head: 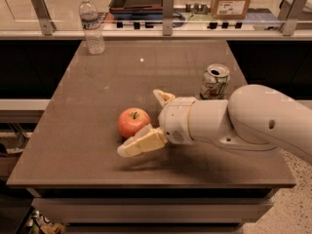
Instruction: Move apple near water bottle
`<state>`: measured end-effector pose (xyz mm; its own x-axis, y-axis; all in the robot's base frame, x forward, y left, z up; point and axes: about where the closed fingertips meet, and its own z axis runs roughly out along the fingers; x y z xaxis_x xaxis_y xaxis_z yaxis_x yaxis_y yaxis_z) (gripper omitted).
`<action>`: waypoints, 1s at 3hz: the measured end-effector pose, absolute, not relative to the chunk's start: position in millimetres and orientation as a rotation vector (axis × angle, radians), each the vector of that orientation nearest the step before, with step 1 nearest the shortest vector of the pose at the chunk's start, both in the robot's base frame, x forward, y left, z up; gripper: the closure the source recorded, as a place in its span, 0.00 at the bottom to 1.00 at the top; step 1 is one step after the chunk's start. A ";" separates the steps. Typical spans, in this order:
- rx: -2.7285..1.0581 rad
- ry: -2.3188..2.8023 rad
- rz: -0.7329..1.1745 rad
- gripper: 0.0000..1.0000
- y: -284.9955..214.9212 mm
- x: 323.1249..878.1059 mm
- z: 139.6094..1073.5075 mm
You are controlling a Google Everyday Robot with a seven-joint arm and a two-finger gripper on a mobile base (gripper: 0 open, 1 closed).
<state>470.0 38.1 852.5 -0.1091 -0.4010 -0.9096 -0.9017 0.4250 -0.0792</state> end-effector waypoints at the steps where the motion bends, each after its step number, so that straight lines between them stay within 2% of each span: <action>1: -1.146 1.700 0.635 0.17 38.5 469.1 855.1; 3: -1.155 1.693 0.626 0.64 41.4 467.0 859.4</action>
Offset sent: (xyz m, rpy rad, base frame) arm -0.0007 0.0003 0.0022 -0.0034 -0.0045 0.0001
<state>467.0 41.4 859.4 -0.0938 -0.4107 -0.9069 -0.9021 0.4205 -0.0971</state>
